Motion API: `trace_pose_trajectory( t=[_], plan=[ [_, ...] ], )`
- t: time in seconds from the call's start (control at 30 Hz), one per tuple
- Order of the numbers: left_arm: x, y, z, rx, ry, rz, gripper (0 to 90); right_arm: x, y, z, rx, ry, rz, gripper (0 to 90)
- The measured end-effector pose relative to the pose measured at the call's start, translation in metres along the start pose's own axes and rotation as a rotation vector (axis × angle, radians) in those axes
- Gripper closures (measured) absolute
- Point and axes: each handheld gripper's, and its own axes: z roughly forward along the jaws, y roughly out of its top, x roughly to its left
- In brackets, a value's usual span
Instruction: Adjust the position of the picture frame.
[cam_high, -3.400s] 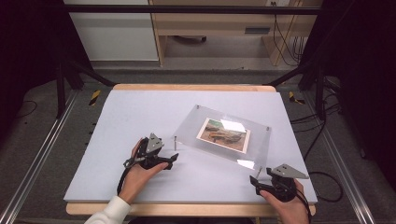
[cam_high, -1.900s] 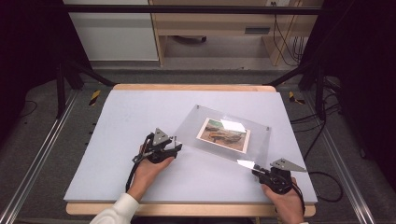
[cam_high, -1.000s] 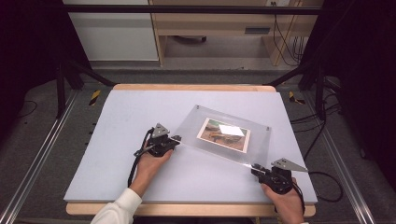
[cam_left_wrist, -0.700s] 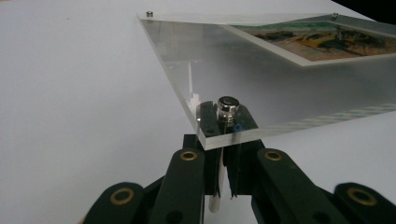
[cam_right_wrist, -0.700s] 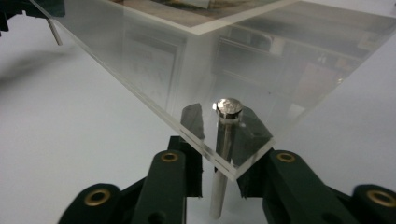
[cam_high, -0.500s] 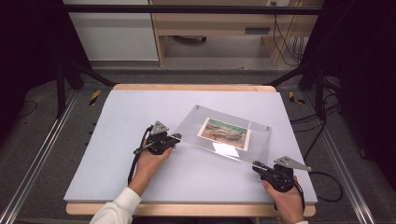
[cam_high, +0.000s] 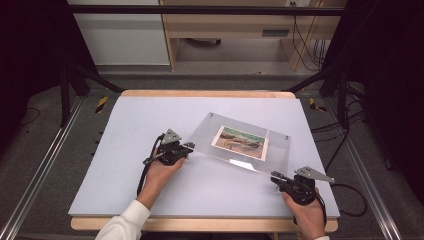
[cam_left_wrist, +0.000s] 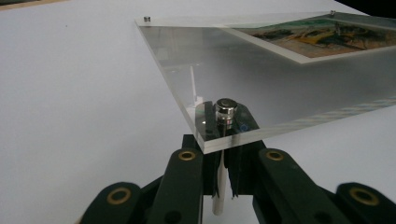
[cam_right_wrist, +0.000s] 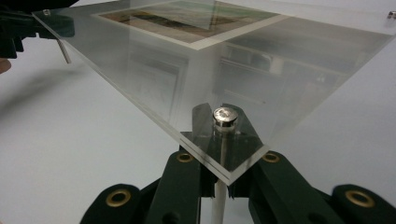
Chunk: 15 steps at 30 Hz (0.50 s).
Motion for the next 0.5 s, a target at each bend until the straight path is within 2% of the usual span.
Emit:
trace_pose_trajectory(
  t=[0.17, 0.5],
  plan=[
    [0.0022, -0.0001, 0.0, -0.002, -0.01, 0.014, 83.8, -0.0001, -0.0002, 0.0003, 0.003, 0.002, 0.003, 84.5],
    [-0.0009, 0.0026, -0.003, -0.01, 0.008, -0.001, 84.2, -0.0001, 0.0018, -0.0016, -0.01, -0.008, 0.009, 84.1]
  ],
)
